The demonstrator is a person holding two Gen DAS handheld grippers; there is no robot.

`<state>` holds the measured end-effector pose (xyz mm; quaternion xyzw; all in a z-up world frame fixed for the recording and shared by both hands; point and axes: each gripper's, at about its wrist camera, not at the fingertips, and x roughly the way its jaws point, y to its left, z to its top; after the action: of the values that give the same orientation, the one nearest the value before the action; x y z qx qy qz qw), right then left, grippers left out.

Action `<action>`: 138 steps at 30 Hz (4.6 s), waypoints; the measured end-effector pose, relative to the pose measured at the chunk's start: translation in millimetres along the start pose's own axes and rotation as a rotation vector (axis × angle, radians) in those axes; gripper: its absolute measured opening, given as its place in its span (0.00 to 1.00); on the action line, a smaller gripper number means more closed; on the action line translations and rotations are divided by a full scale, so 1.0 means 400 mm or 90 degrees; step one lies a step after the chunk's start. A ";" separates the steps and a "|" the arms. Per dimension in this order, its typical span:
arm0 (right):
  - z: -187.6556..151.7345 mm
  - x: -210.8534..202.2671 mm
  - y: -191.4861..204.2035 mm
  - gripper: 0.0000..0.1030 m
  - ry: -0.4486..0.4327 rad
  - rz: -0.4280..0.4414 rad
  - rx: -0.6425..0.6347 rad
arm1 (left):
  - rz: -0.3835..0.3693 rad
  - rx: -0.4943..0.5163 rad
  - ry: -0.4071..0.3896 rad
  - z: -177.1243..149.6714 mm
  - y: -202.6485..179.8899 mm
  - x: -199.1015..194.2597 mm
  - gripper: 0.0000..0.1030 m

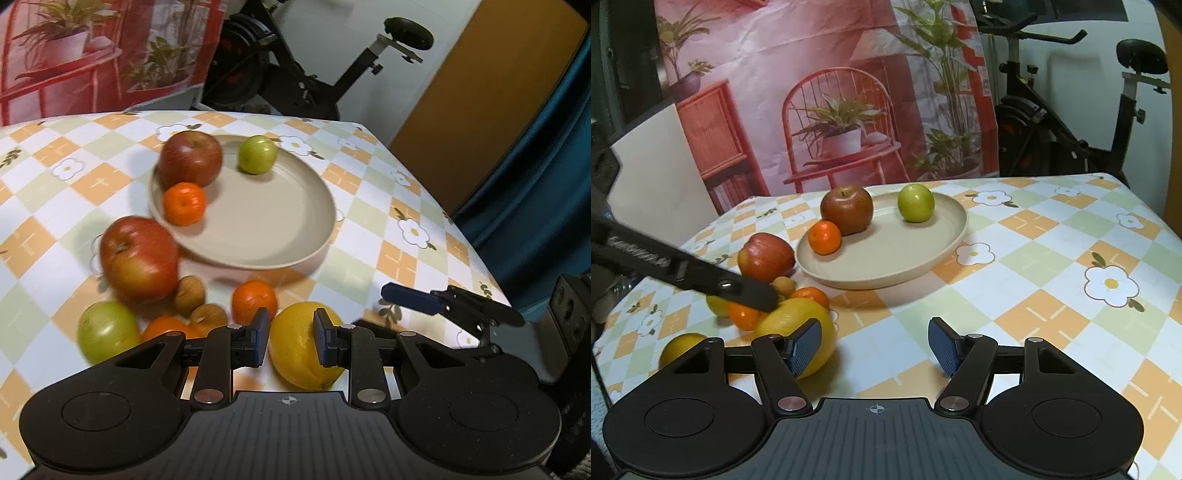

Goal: Organize fruits
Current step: 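Move the left tool down onto the yellow lemon beside the plate, then close the left tool around the yellow lemon and lift it, then carry the lemon over the plate and lower it beside the green apple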

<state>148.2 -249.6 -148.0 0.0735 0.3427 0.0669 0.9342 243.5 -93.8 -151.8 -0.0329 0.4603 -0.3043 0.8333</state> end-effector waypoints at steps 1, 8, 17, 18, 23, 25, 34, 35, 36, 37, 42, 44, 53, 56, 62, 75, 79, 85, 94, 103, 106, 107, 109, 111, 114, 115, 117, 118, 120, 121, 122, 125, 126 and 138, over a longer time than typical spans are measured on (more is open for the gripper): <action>0.000 -0.006 0.002 0.60 -0.001 0.005 -0.003 | -0.004 0.001 0.002 0.005 -0.003 0.005 0.27; -0.011 -0.014 0.040 0.60 0.018 0.036 -0.059 | -0.036 -0.032 0.018 0.026 0.000 0.036 0.27; -0.012 0.041 0.093 0.60 0.058 0.068 -0.126 | -0.052 -0.058 0.021 0.026 0.015 0.041 0.29; -0.009 0.051 0.093 0.60 0.061 0.068 -0.128 | -0.052 -0.060 0.020 0.026 0.016 0.041 0.29; -0.002 0.079 0.088 0.55 0.063 0.073 -0.126 | -0.049 -0.067 0.016 0.026 0.023 0.038 0.29; -0.007 0.080 0.087 0.54 0.063 0.074 -0.124 | -0.047 -0.062 0.012 0.026 0.024 0.037 0.29; -0.025 0.075 0.077 0.50 0.060 0.078 -0.109 | -0.064 -0.072 -0.009 0.003 0.020 0.013 0.34; -0.025 0.075 0.077 0.50 0.059 0.078 -0.109 | -0.068 -0.072 -0.012 -0.001 0.019 0.010 0.41; -0.025 0.075 0.076 0.50 0.059 0.078 -0.109 | -0.069 -0.072 -0.013 -0.004 0.018 0.009 0.44; -0.025 0.075 0.074 0.50 0.058 0.079 -0.108 | -0.071 -0.073 -0.014 -0.006 0.018 0.010 0.47; -0.026 0.074 0.073 0.50 0.057 0.081 -0.105 | -0.076 -0.077 0.003 -0.014 0.017 0.025 0.45; -0.026 0.074 0.073 0.50 0.057 0.082 -0.105 | -0.073 -0.081 0.008 -0.019 0.018 0.030 0.44; -0.027 0.075 0.074 0.51 0.058 0.082 -0.105 | -0.082 -0.130 0.000 -0.033 0.046 0.033 0.43; -0.027 0.075 0.074 0.51 0.058 0.082 -0.105 | -0.079 -0.126 -0.003 -0.035 0.041 0.031 0.43; -0.027 0.077 0.077 0.51 0.057 0.084 -0.103 | -0.075 -0.116 -0.006 -0.037 0.034 0.029 0.43; -0.028 0.078 0.079 0.49 0.054 0.092 -0.101 | -0.069 -0.096 -0.011 -0.042 0.025 0.030 0.43; -0.028 0.077 0.079 0.48 0.053 0.092 -0.101 | -0.065 -0.092 -0.010 -0.040 0.022 0.032 0.43; -0.030 0.071 0.073 0.48 0.048 0.096 -0.094 | -0.060 -0.082 -0.004 -0.034 0.011 0.033 0.43; -0.021 0.059 0.071 0.48 0.039 0.091 -0.082 | -0.047 -0.049 -0.009 -0.022 -0.016 0.022 0.43; 0.054 0.049 0.053 0.48 0.012 0.070 -0.086 | -0.063 -0.030 -0.032 0.061 -0.030 0.005 0.43; 0.092 0.052 0.037 0.48 0.000 0.068 -0.080 | -0.062 -0.021 -0.047 0.097 -0.041 0.003 0.43; 0.106 0.054 0.033 0.48 -0.004 0.067 -0.079 | -0.061 -0.018 -0.052 0.111 -0.043 0.003 0.43; 0.129 0.057 0.021 0.48 -0.010 0.065 -0.084 | -0.061 -0.018 -0.059 0.137 -0.045 0.003 0.43; 0.156 0.063 0.012 0.48 -0.018 0.062 -0.089 | -0.063 -0.019 -0.067 0.166 -0.045 0.005 0.43; 0.192 0.080 -0.008 0.48 -0.024 0.060 -0.089 | -0.061 -0.015 -0.072 0.203 -0.045 0.017 0.43; 0.202 0.091 -0.011 0.48 -0.023 0.059 -0.089 | -0.060 -0.012 -0.070 0.215 -0.044 0.026 0.43; 0.213 0.112 -0.026 0.48 -0.016 0.056 -0.086 | -0.058 -0.014 -0.062 0.229 -0.037 0.047 0.43; 0.215 0.125 -0.034 0.48 -0.011 0.055 -0.084 | -0.058 -0.019 -0.055 0.236 -0.032 0.061 0.43; 0.215 0.152 -0.049 0.48 0.000 0.052 -0.080 | -0.056 -0.029 -0.042 0.244 -0.019 0.089 0.43; 0.214 0.168 -0.057 0.48 0.008 0.052 -0.076 | -0.054 -0.032 -0.034 0.247 -0.014 0.104 0.43; 0.210 0.179 -0.061 0.48 0.014 0.050 -0.073 | -0.052 -0.033 -0.028 0.249 -0.009 0.114 0.43; 0.203 0.213 -0.077 0.48 0.028 0.047 -0.062 | -0.051 -0.039 -0.014 0.256 0.006 0.145 0.43; 0.201 0.223 -0.084 0.48 0.032 0.046 -0.057 | -0.052 -0.042 -0.010 0.260 0.010 0.155 0.43; 0.219 0.304 -0.130 0.48 0.036 0.015 -0.050 | -0.049 -0.053 -0.011 0.310 0.035 0.217 0.43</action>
<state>301.1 -287.4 -168.1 0.0389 0.3655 0.0930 0.9253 381.7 -156.9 -150.3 -0.0877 0.4638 -0.3167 0.8227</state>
